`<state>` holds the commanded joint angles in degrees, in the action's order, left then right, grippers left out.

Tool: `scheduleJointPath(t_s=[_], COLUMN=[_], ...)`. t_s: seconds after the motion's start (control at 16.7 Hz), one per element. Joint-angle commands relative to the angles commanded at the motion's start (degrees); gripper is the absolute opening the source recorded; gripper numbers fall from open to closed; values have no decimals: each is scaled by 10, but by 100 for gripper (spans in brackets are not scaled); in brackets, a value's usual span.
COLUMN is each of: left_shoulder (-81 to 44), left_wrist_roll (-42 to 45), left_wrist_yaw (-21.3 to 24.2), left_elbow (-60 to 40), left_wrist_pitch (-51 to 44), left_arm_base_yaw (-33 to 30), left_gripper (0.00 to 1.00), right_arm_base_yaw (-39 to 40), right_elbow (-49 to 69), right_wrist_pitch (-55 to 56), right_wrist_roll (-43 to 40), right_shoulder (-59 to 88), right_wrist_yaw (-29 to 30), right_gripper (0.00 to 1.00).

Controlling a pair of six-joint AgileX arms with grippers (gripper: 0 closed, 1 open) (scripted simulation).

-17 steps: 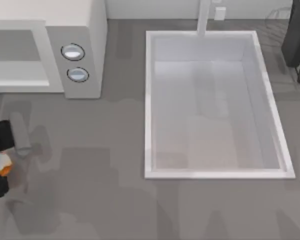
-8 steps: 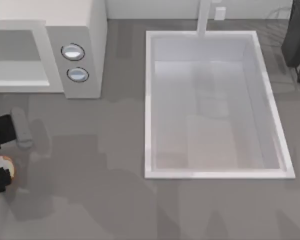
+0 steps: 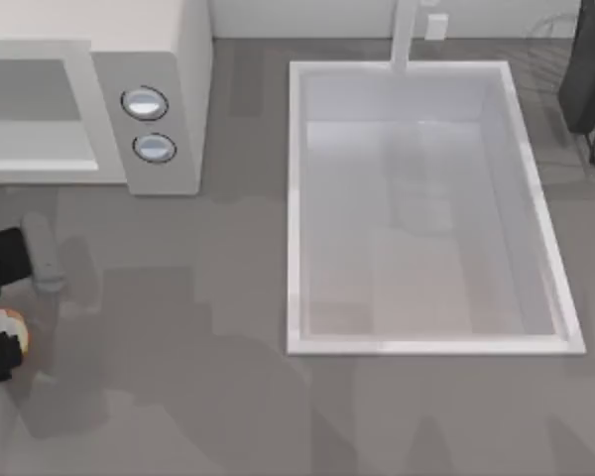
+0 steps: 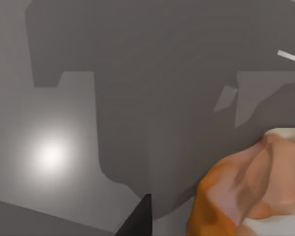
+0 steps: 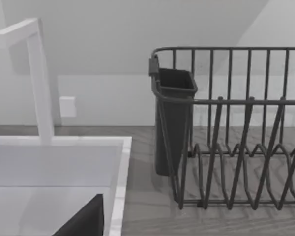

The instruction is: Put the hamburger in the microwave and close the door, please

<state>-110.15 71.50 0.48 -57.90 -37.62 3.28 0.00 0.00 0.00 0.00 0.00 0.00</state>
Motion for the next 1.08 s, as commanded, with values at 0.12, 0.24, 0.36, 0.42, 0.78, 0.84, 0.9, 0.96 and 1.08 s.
scheduleJointPath(t_s=[0.12, 0.24, 0.36, 0.42, 0.78, 0.84, 0.9, 0.96, 1.08], left_shoulder=[0, 0, 0, 0, 0, 0, 0, 0, 41], left_wrist_roll=[0, 0, 0, 0, 0, 0, 0, 0, -12], left_wrist_yaw=[0, 0, 0, 0, 0, 0, 0, 0, -4], left_elbow=[0, 0, 0, 0, 0, 0, 0, 0, -6], left_wrist_pitch=[0, 0, 0, 0, 0, 0, 0, 0, -48], left_arm_base_yaw=[0, 0, 0, 0, 0, 0, 0, 0, 2], left_gripper=[47, 32, 17, 10, 0, 0, 0, 0, 0], right_arm_base_yaw=[0, 0, 0, 0, 0, 0, 0, 0, 0], right_elbow=[0, 0, 0, 0, 0, 0, 0, 0, 0], right_wrist_pitch=[0, 0, 0, 0, 0, 0, 0, 0, 0], right_wrist_roll=[0, 0, 0, 0, 0, 0, 0, 0, 0], right_shoulder=[0, 0, 0, 0, 0, 0, 0, 0, 0], right_wrist_yaw=[0, 0, 0, 0, 0, 0, 0, 0, 0], right_gripper=[100, 100, 100, 100, 100, 100, 100, 100, 100])
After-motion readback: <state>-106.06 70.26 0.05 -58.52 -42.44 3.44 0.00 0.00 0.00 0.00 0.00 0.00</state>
